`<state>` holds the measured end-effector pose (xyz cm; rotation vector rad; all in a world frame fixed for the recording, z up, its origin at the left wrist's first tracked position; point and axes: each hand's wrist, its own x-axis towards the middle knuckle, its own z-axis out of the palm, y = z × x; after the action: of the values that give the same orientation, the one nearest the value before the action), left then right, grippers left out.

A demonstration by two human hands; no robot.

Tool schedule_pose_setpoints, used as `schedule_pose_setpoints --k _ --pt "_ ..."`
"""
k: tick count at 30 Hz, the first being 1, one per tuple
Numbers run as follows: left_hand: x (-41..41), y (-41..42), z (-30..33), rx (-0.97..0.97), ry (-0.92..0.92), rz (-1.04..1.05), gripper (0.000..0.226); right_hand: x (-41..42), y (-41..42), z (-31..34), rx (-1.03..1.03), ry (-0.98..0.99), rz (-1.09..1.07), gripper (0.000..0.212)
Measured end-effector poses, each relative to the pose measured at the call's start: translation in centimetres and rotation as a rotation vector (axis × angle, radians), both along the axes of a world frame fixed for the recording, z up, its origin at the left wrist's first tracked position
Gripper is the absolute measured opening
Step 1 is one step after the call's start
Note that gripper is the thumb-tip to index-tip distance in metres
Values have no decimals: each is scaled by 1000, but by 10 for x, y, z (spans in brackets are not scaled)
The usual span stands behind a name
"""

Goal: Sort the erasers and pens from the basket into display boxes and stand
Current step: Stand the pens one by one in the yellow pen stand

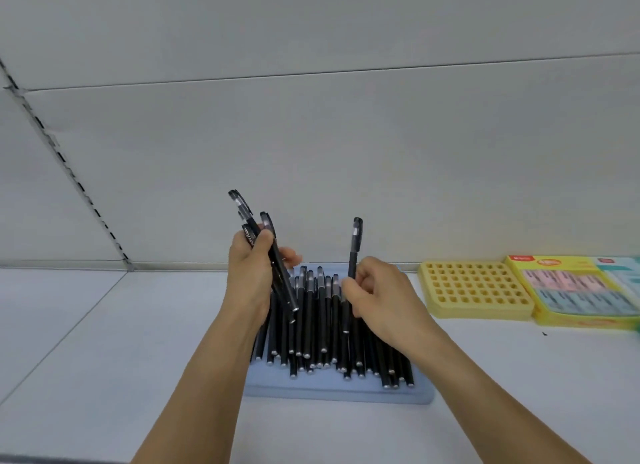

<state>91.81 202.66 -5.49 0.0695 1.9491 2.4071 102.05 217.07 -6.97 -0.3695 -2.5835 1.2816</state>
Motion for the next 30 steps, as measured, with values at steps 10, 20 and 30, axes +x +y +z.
schedule_pose_setpoints --k 10,20,30 --pt "11 45 4 571 -502 -292 22 5 121 9 52 210 -362 10" --pt "33 67 5 552 -558 -234 13 -18 142 -3 364 -28 -331 14" --pt "36 88 1 522 -505 -265 16 -1 112 22 449 -20 -394 35"
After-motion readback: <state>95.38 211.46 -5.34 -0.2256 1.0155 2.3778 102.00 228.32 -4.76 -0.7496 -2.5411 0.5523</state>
